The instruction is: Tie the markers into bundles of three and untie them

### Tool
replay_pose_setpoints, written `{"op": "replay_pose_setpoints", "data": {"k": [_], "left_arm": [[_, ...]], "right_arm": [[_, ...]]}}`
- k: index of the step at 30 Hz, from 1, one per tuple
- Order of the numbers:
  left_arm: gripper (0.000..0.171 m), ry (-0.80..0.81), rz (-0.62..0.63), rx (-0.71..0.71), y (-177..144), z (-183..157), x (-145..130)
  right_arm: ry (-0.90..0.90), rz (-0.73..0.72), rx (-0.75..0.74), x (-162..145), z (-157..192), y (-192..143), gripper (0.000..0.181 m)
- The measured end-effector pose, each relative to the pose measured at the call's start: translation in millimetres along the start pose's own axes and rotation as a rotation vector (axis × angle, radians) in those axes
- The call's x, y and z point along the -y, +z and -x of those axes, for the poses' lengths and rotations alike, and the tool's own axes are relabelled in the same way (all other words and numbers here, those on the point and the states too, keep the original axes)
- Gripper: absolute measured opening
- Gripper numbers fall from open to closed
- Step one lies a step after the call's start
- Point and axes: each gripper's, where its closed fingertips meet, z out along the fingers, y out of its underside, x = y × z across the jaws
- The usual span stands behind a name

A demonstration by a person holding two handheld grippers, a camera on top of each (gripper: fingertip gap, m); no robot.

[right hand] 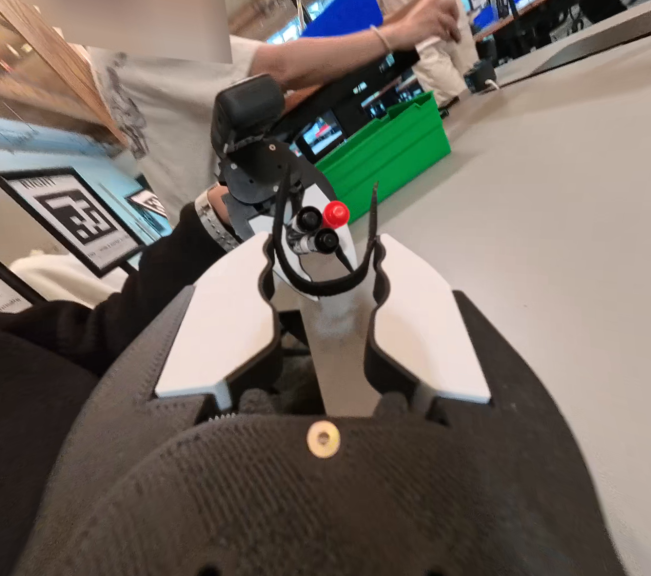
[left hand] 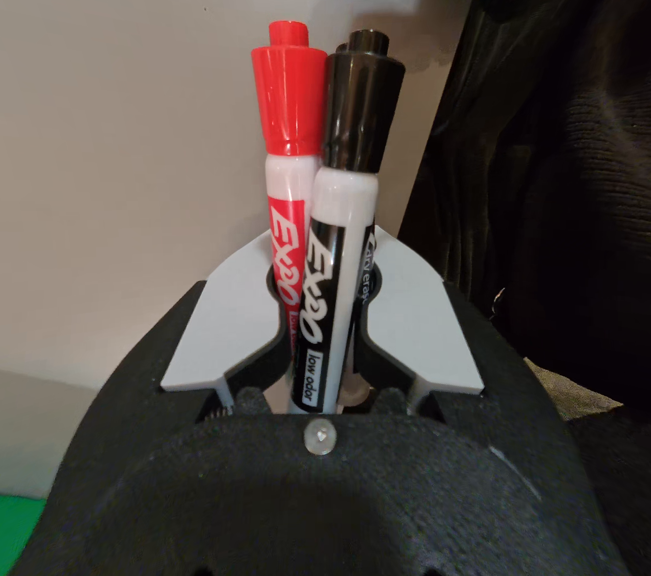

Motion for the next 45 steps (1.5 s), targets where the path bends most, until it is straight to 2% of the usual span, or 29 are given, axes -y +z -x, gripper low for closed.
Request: {"op": "replay_pose_setpoints", "data": {"k": [5,10,14,23,34,45], "left_arm": [[0.043,0.018,-0.015,-0.011,-8,-8,7],[0.043,0.026,-0.026,-0.014,-10,-11,12],[0.043,0.032,-0.038,-0.023,-10,-14,16],[0.043,0.056,-0.025,-0.047,-3,-20,21],[0.043,0.069,0.009,-0.053,12,-25,25],[0.043,0.076,0.029,-0.040,13,-25,23]], "right_arm": [[0.041,-0.072,0.042,-7,14,10,0.055],[0.189,-0.185,0.076,-14,24,20,0.055],[0.209,-0.175,0.093,-25,30,31,0.055],[0.277,-0.196,0.123,-27,28,40,0.052],[0.354,-0.235,0.120,-24,22,38,0.047],[0.368,-0.213,0.122,-25,21,38,0.046]]}}
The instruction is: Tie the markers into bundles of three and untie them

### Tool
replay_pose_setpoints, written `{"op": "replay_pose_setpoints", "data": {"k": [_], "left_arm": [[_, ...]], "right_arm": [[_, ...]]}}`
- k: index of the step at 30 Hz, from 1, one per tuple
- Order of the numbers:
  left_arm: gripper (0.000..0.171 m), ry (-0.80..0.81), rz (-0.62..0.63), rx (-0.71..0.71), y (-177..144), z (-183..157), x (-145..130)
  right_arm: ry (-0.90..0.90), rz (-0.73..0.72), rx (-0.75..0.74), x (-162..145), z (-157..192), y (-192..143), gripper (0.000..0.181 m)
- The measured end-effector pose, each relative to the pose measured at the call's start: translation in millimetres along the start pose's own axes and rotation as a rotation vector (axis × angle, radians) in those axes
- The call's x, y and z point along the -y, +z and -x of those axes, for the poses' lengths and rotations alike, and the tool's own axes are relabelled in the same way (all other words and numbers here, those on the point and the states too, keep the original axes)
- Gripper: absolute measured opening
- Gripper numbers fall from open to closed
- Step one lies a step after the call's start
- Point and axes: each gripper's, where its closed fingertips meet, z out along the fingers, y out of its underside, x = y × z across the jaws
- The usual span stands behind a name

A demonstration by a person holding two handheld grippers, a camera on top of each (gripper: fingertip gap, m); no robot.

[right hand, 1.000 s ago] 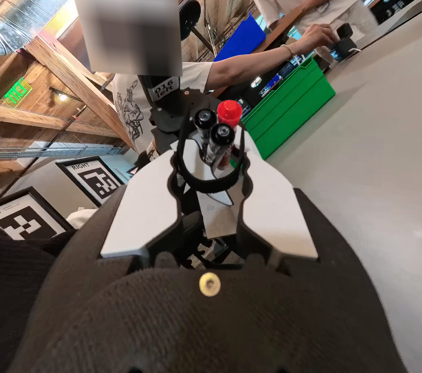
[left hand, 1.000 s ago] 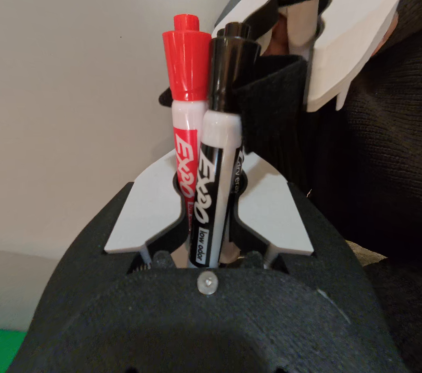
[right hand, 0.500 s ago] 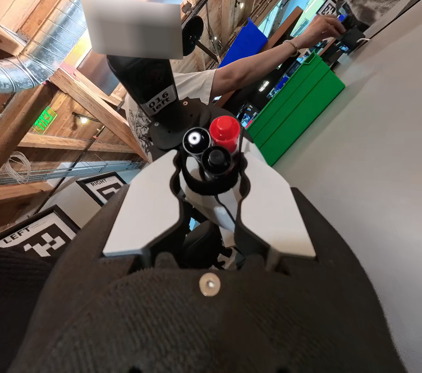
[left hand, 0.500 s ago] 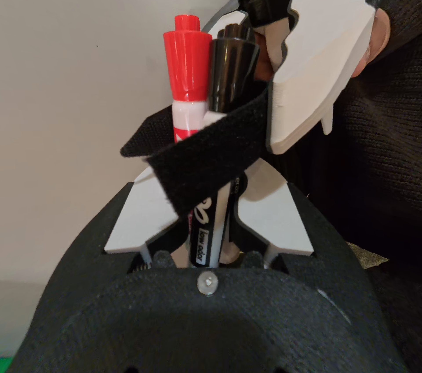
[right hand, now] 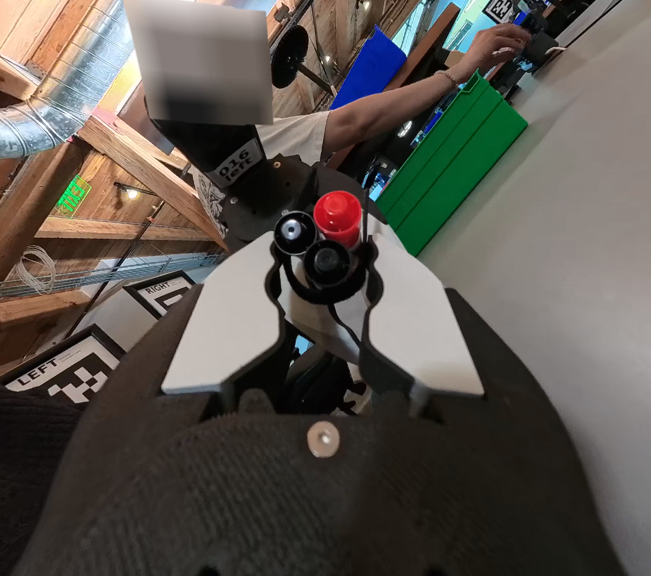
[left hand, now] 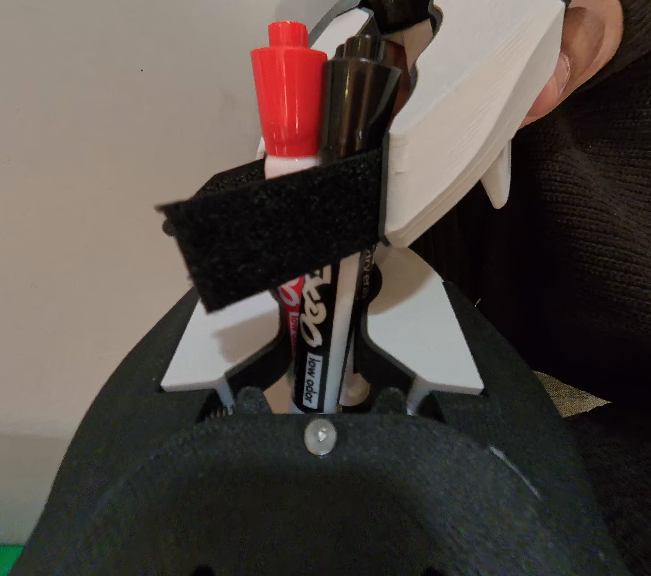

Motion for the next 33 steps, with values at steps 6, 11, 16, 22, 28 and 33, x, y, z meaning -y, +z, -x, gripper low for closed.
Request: {"op": "replay_pose_setpoints", "data": {"k": [6,11,16,22,28,33], "left_arm": [[0.043,-0.002,0.009,0.005,0.6,0.0,-1.3],[0.043,-0.005,0.014,0.013,0.3,0.2,-2.0],[0.042,-0.010,0.012,0.014,-0.3,0.2,-2.8],[0.042,-0.015,0.022,0.023,0.2,0.7,-4.4],[0.043,-0.018,0.038,0.030,1.6,1.6,-7.0],[0.043,-0.019,0.046,0.033,2.1,1.6,-7.8]], "right_arm": [[-0.010,0.010,-0.013,1.1,-0.9,1.2,0.045],[0.002,0.025,-0.014,0.3,-1.2,1.7,0.045],[-0.005,0.035,-0.017,2.5,-0.7,1.9,0.047],[-0.021,0.062,-0.030,1.5,-2.2,1.4,0.047],[-0.026,0.095,-0.053,2.1,-5.6,-0.4,0.047],[-0.043,0.135,-0.071,1.5,-7.2,-0.6,0.045]]}}
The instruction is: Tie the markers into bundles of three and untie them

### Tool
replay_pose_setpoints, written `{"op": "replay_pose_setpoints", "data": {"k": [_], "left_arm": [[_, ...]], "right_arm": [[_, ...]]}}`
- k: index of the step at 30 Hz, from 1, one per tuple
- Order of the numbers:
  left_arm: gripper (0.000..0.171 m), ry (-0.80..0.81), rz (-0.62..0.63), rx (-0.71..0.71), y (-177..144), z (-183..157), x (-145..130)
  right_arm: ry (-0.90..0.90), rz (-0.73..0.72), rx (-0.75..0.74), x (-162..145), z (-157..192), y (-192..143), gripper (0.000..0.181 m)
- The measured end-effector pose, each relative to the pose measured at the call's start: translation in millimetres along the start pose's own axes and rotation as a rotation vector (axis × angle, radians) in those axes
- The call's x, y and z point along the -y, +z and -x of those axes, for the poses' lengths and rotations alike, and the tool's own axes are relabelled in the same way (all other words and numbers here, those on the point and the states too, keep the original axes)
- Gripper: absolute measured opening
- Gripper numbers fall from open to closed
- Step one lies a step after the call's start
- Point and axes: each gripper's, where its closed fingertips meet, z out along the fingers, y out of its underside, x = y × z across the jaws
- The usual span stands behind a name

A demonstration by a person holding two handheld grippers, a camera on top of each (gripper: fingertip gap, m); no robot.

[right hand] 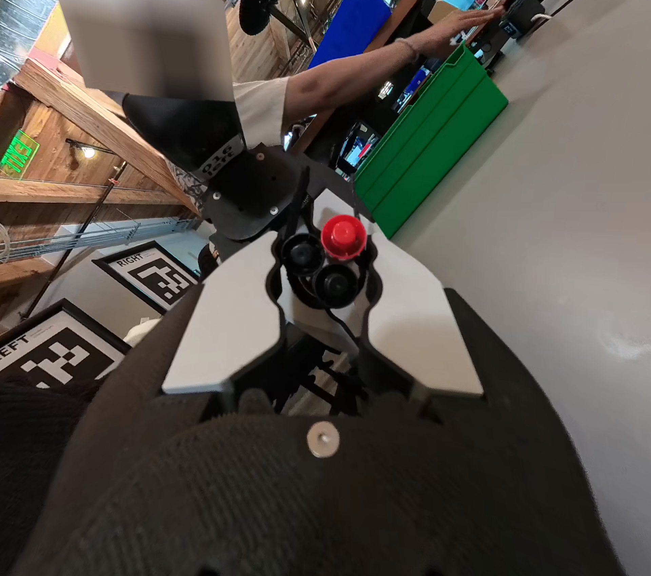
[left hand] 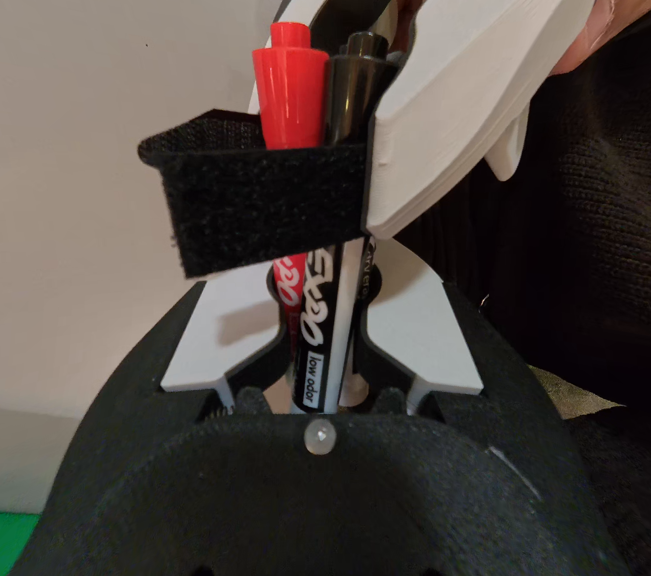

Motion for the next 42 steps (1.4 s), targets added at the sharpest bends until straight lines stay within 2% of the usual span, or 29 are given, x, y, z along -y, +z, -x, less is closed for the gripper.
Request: {"op": "replay_pose_setpoints", "data": {"k": [11,26,31,35,42], "left_arm": [[0.043,0.001,0.042,0.018,4,1,-4],[0.047,0.025,0.032,0.031,5,0,3],[0.048,0.038,0.048,0.011,7,-5,2],[0.044,0.073,0.030,0.012,7,-7,10],[0.043,0.072,0.049,0.009,13,-7,7]], "right_arm": [[-0.026,0.108,-0.043,-10,-6,1,0.044],[0.031,0.076,0.030,-6,0,-1,0.047],[-0.001,0.087,0.018,-7,-1,-3,0.046],[-0.007,0.069,0.049,0,5,-4,0.049],[-0.012,0.076,0.033,-1,1,-7,0.048]]}}
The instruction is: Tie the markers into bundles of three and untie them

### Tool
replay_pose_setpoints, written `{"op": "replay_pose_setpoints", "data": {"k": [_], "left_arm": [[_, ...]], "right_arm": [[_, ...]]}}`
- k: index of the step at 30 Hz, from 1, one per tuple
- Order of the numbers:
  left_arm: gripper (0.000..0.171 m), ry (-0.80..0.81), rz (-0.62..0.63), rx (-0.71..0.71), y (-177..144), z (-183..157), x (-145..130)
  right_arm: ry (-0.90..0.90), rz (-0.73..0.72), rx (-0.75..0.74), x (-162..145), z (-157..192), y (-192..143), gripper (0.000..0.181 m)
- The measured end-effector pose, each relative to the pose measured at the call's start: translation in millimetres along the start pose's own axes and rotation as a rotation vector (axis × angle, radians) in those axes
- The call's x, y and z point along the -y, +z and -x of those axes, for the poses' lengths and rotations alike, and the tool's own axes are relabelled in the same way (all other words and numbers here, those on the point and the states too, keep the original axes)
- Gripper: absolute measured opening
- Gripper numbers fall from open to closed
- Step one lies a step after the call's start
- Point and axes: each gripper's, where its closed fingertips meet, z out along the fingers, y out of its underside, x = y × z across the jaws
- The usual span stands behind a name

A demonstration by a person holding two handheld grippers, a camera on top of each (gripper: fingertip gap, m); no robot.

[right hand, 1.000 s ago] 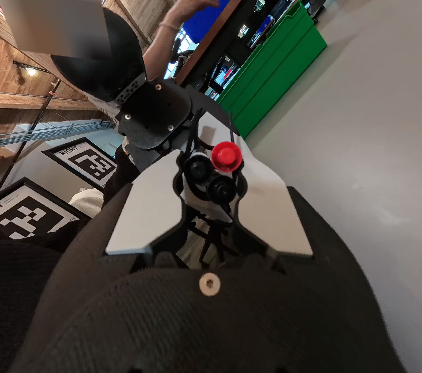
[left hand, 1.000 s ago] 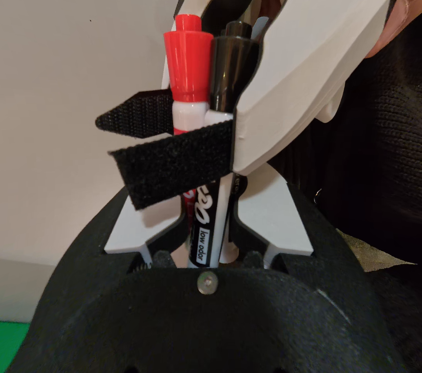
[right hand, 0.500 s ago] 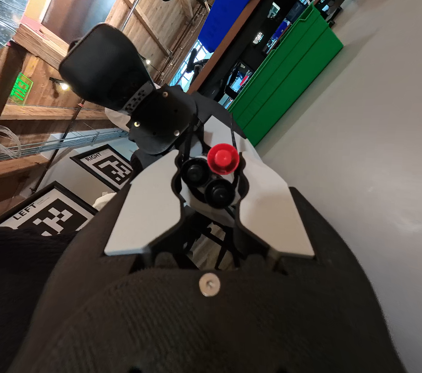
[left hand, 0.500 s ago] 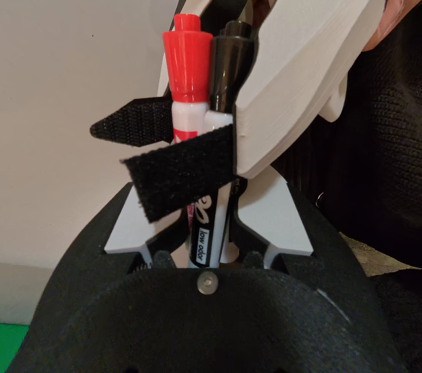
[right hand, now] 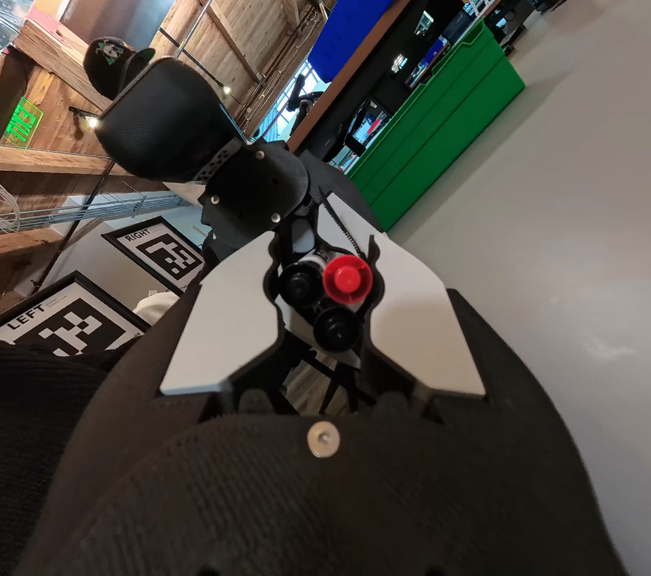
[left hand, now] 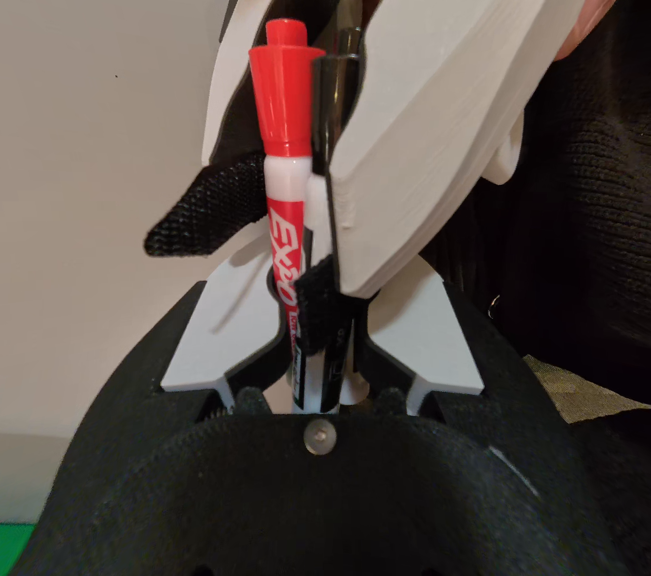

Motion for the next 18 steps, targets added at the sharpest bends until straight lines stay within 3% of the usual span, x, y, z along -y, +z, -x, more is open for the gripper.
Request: {"op": "replay_pose_setpoints", "data": {"k": [18], "left_arm": [[0.043,-0.009,0.021,-0.011,4.0,-0.6,-2.4]], "right_arm": [[-0.013,0.048,-0.013,-1.7,-3.2,-0.1,0.047]]}}
